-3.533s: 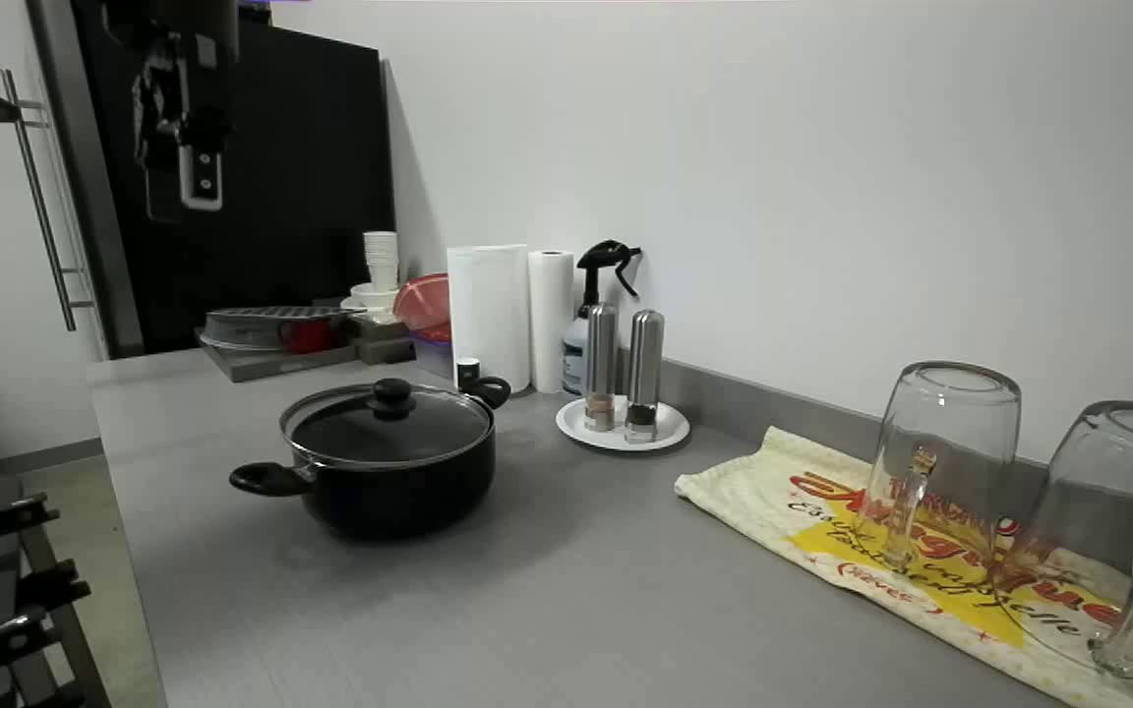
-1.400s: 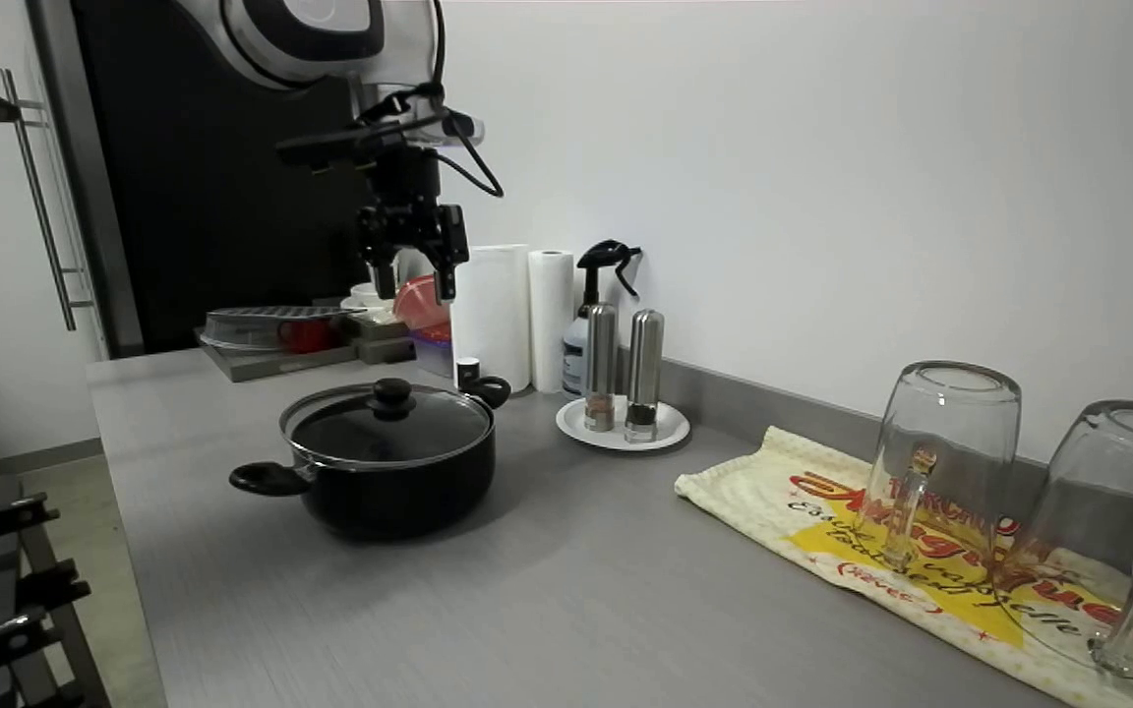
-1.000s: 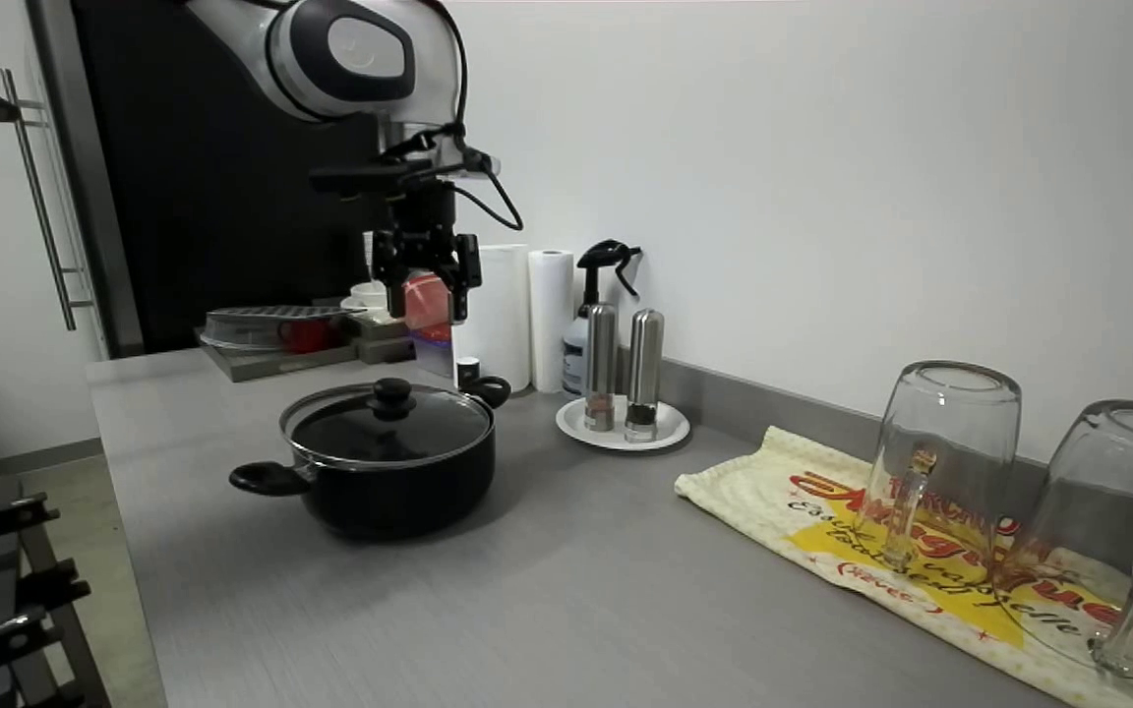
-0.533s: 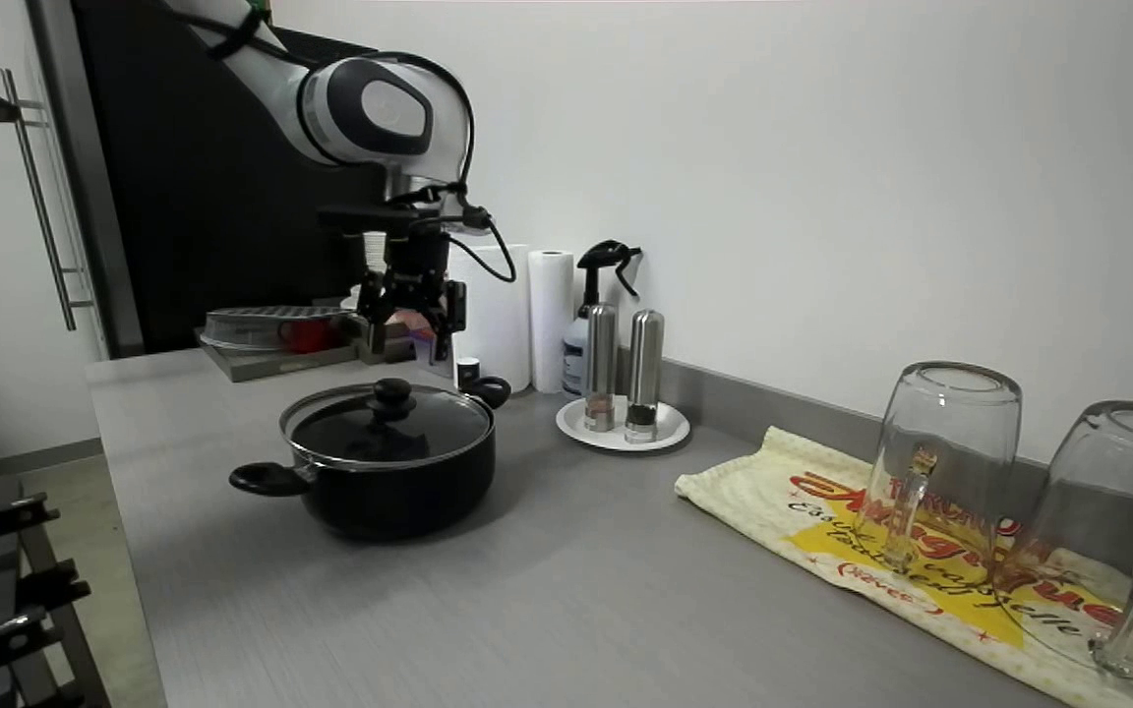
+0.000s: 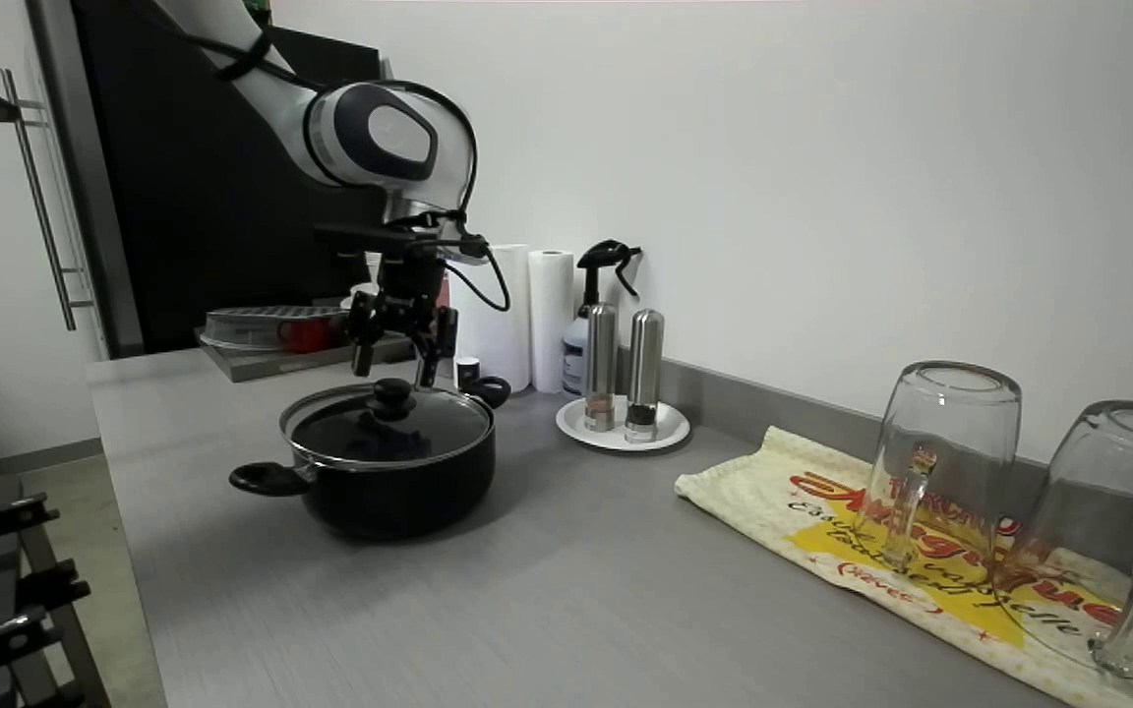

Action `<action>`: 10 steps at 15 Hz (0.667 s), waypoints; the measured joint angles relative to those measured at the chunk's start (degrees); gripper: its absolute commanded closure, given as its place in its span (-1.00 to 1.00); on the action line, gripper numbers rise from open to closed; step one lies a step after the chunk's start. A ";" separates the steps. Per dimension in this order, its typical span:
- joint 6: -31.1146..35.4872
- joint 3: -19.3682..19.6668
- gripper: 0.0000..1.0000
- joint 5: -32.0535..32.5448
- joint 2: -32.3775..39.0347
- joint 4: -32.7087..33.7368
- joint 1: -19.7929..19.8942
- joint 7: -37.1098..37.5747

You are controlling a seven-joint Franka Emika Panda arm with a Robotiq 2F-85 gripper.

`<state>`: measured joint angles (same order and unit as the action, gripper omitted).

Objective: Remove the lid from the pot and put it on the table

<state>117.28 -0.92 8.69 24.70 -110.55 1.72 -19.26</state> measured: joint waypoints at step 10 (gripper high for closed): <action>-2.85 -0.26 -1.00 0.00 3.02 3.30 0.01 -1.34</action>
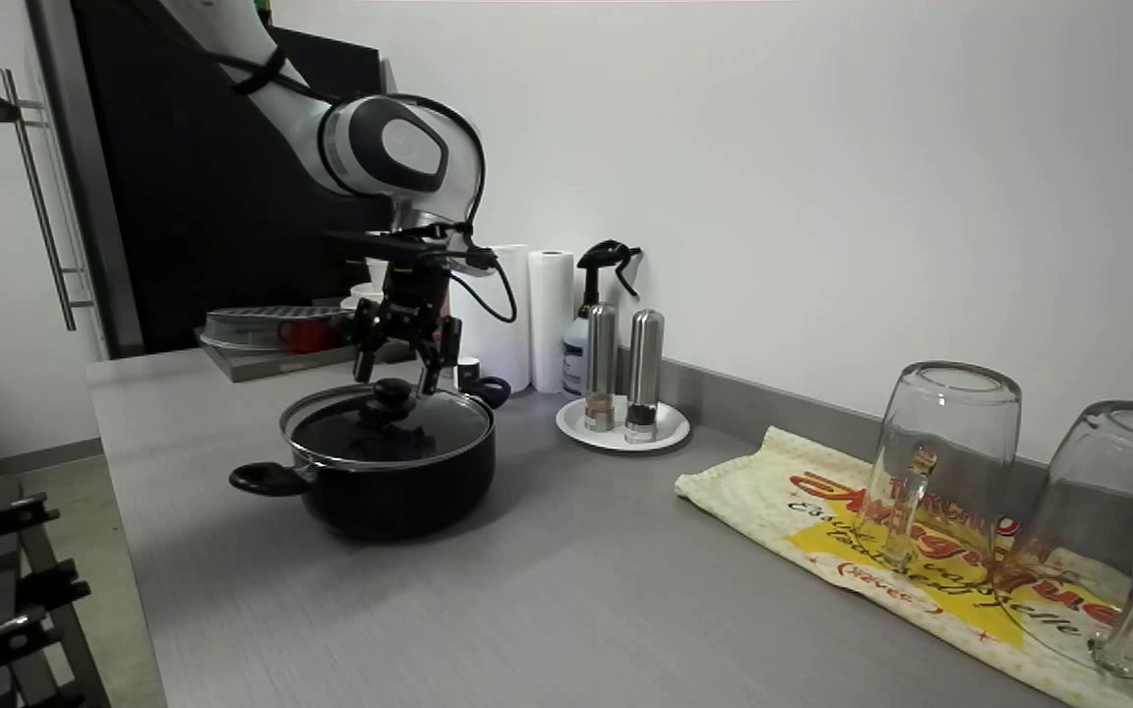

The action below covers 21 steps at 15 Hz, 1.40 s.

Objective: Remove the lid from the pot and put it on the table

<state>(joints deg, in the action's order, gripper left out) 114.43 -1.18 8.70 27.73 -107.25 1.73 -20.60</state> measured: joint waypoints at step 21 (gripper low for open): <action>-2.58 -0.41 0.51 2.59 -0.84 3.16 -0.01 -1.24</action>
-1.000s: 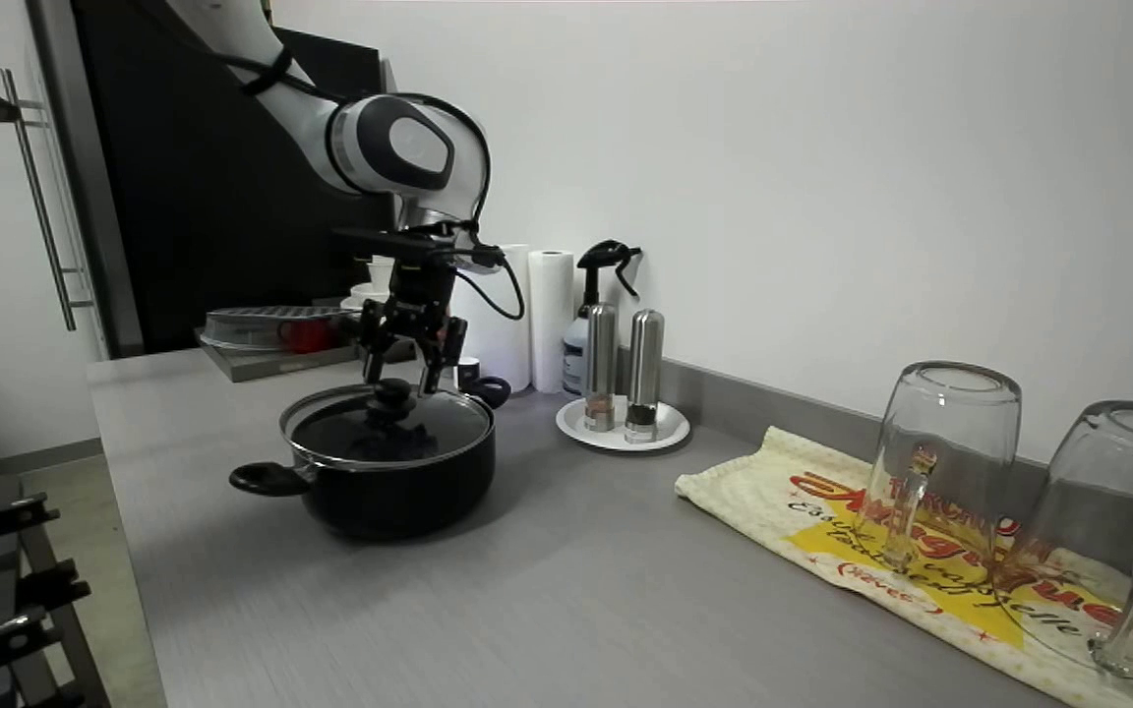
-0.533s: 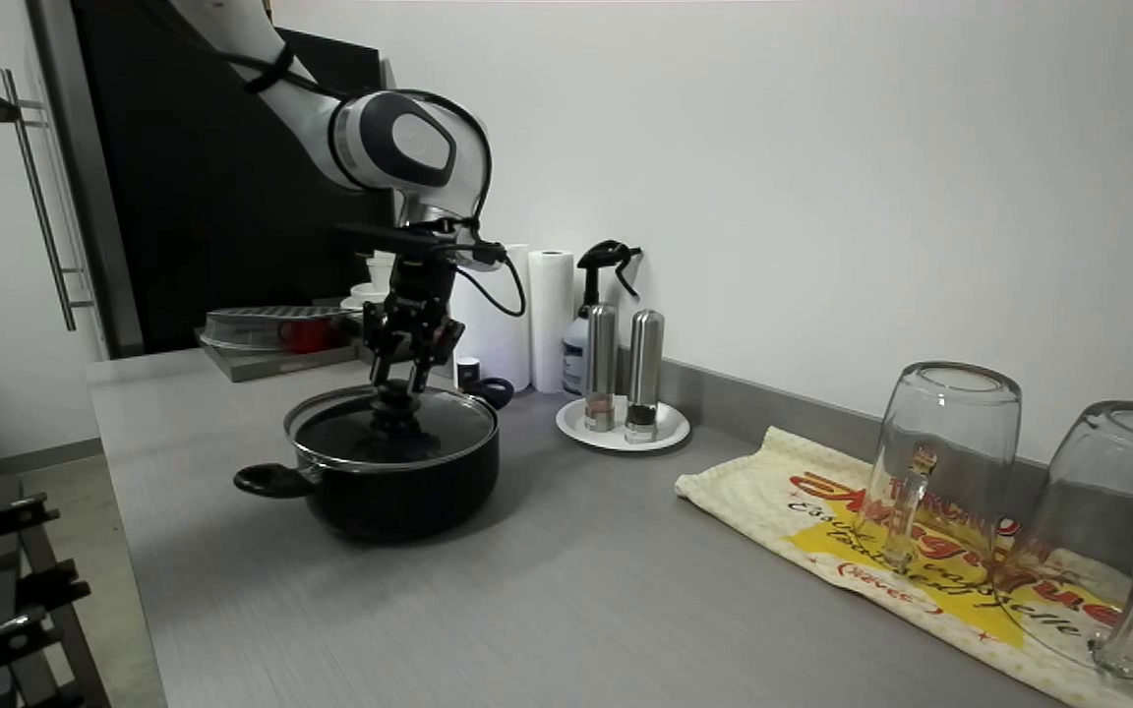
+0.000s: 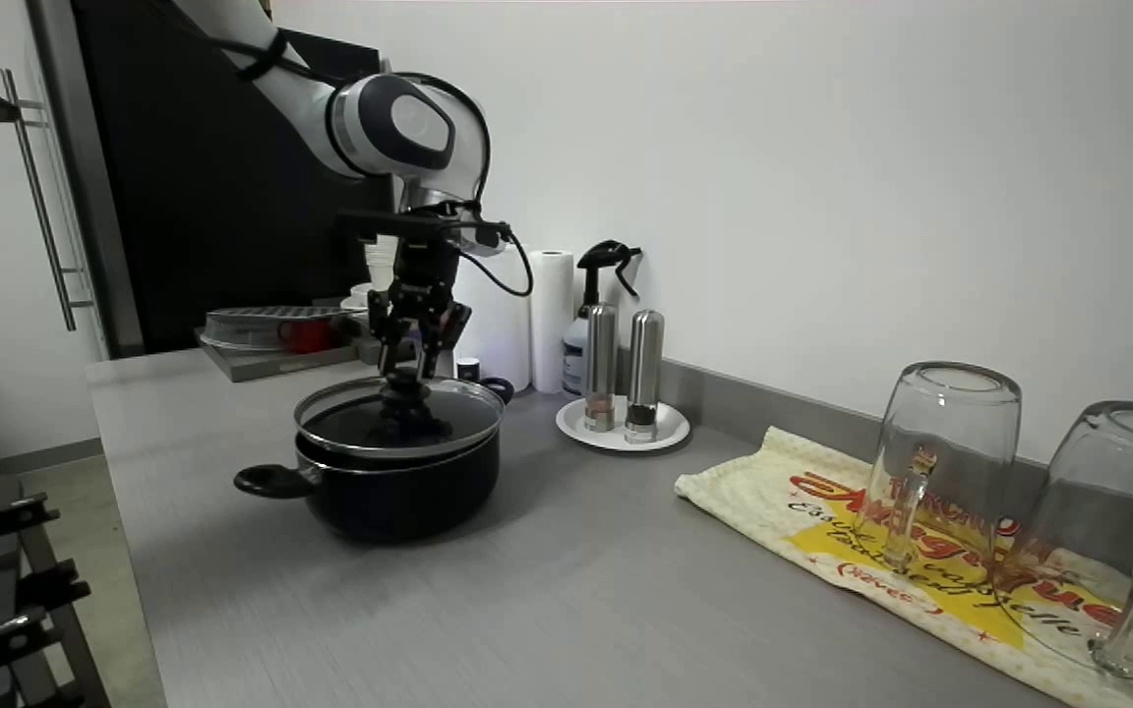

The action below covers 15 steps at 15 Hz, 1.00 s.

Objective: Remove the lid from the pot and put it on the table

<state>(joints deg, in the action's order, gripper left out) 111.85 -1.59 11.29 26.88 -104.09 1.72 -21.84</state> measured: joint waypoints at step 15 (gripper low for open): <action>-3.55 -4.89 0.51 13.36 -14.50 1.41 -10.53 6.68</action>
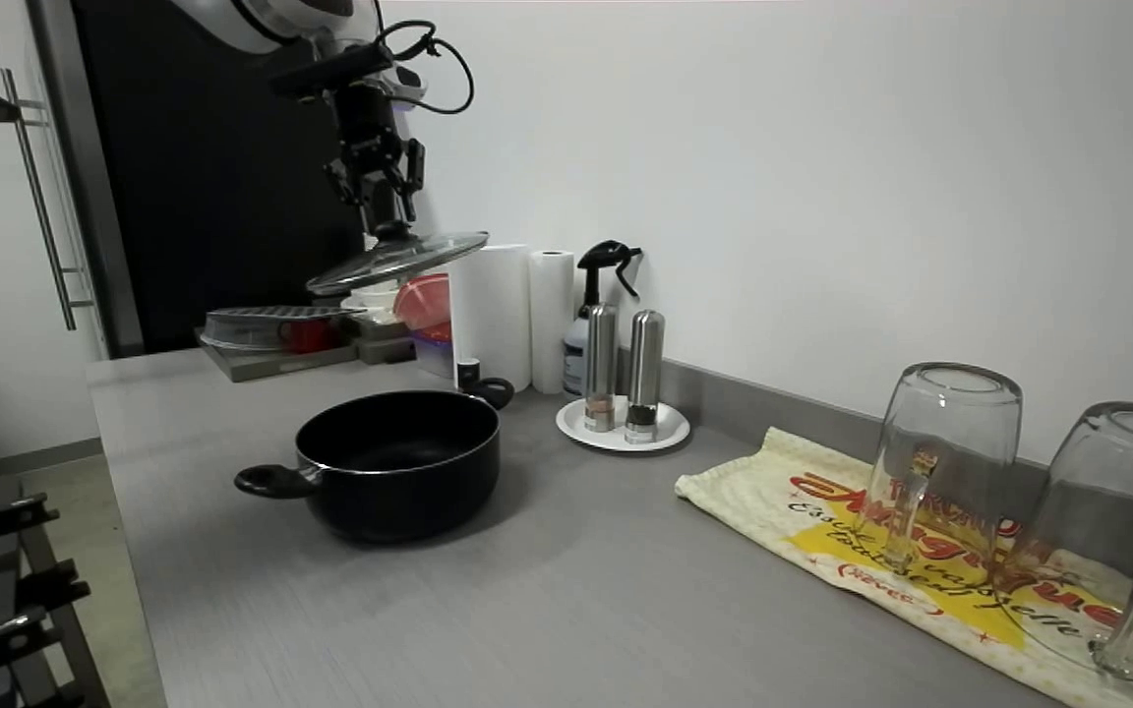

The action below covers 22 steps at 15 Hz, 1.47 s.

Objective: Remove the lid from the pot and put it on the table

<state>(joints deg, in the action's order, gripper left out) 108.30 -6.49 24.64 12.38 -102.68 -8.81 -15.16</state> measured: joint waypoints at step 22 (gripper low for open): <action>-3.24 -3.05 0.51 0.43 41.99 33.53 -14.35 0.12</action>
<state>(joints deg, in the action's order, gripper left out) 105.07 -9.54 25.07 54.37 -69.14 -23.16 -15.04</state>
